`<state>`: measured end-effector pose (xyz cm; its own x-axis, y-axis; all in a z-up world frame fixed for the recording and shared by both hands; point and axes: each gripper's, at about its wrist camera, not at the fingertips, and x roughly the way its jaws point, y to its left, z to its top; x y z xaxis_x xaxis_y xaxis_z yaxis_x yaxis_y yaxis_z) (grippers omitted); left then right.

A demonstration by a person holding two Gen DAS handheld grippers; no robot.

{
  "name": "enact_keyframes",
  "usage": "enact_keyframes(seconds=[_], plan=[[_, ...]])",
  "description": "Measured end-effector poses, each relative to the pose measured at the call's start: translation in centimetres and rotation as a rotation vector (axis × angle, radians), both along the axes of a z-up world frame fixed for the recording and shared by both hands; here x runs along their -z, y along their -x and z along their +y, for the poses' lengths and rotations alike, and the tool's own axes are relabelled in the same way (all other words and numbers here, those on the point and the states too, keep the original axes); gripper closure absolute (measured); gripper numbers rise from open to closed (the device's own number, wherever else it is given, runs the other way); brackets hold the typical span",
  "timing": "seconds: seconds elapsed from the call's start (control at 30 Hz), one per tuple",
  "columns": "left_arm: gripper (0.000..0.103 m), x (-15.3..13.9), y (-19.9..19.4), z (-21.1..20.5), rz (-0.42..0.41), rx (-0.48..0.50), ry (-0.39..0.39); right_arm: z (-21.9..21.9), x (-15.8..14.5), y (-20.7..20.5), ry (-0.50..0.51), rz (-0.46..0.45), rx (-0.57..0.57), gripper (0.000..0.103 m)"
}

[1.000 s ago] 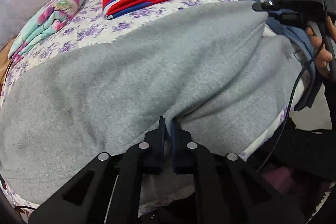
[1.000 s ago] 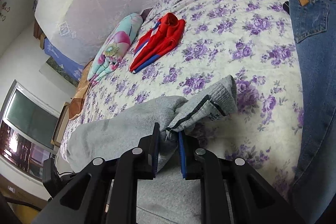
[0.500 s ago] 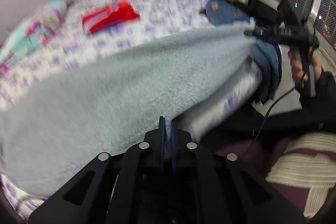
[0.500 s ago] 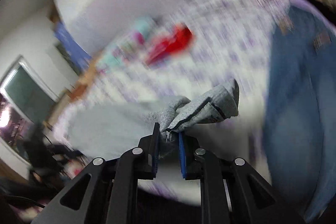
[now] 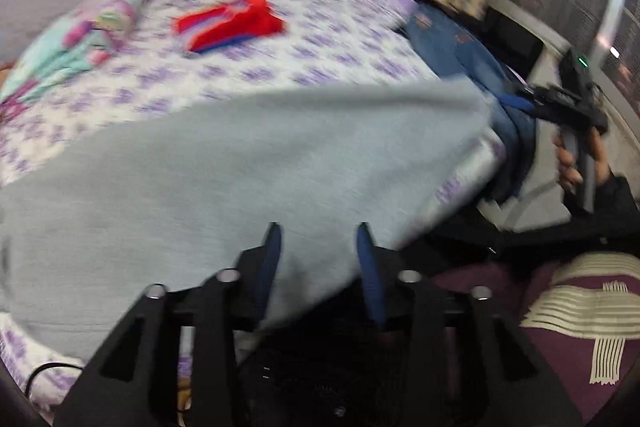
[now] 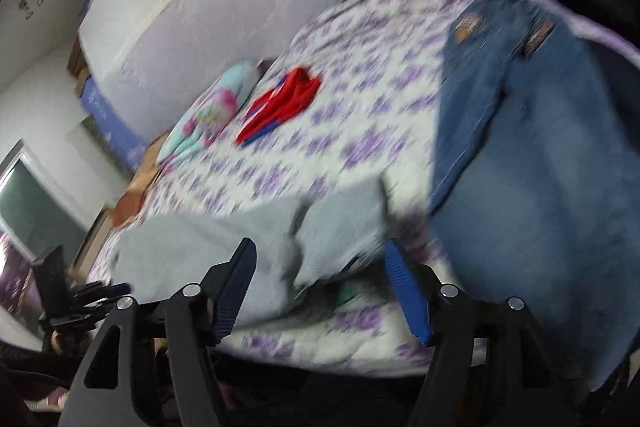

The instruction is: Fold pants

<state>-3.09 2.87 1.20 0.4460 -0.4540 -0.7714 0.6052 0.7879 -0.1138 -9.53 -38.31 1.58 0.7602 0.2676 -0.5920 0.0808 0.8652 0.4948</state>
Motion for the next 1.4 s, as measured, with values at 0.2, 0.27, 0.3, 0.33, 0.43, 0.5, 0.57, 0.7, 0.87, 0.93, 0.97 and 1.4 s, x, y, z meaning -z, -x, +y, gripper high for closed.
enact_keyframes(seconds=[0.2,0.27,0.3,0.33,0.43,0.5,0.57,0.7,0.87,0.93,0.97,1.4], plan=[[0.061,8.7,-5.5,2.3,0.177,-0.166,-0.070,0.5,5.5,-4.0,-0.058,0.195,-0.027,0.007],[0.061,8.6,-5.2,2.8,0.144,-0.168,-0.015,1.3,7.1,-4.5,-0.051,0.214,-0.038,0.014],[0.061,8.1,-5.3,3.0,0.154,-0.175,0.008,1.7,6.8,-4.5,-0.033,0.189,-0.053,0.053],[0.061,7.8,-5.2,3.1,0.157,-0.176,0.022,2.0,6.5,-4.8,-0.068,0.175,-0.110,0.080],[0.059,6.4,-5.1,3.6,0.126,-0.184,0.029,1.6,5.1,-5.5,-0.130,0.133,-0.147,0.082],[0.055,5.1,-5.5,4.2,0.084,-0.206,0.038,1.4,3.6,-6.2,-0.115,0.101,-0.158,0.084],[0.050,4.8,-6.0,5.2,0.063,-0.254,0.055,1.0,0.8,-6.9,-0.097,0.021,-0.183,0.084],[0.049,6.1,-7.6,6.0,0.113,-0.308,0.099,0.6,-4.2,-8.0,0.009,-0.133,-0.219,0.084],[0.049,7.5,-6.9,5.4,0.079,-0.295,0.056,-2.5,6.0,-12.0,-0.018,0.252,-0.139,0.062],[0.049,6.5,-6.6,6.1,0.099,-0.296,0.074,-3.0,5.8,-11.0,-0.016,0.212,-0.093,0.046],[0.049,5.7,-6.4,6.3,0.094,-0.296,0.070,-2.7,3.3,-10.3,0.085,0.168,-0.025,0.042],[0.019,6.0,-11.3,5.4,0.066,-0.389,-0.113,22.9,-3.0,-29.8,0.041,0.214,-0.693,0.028]])
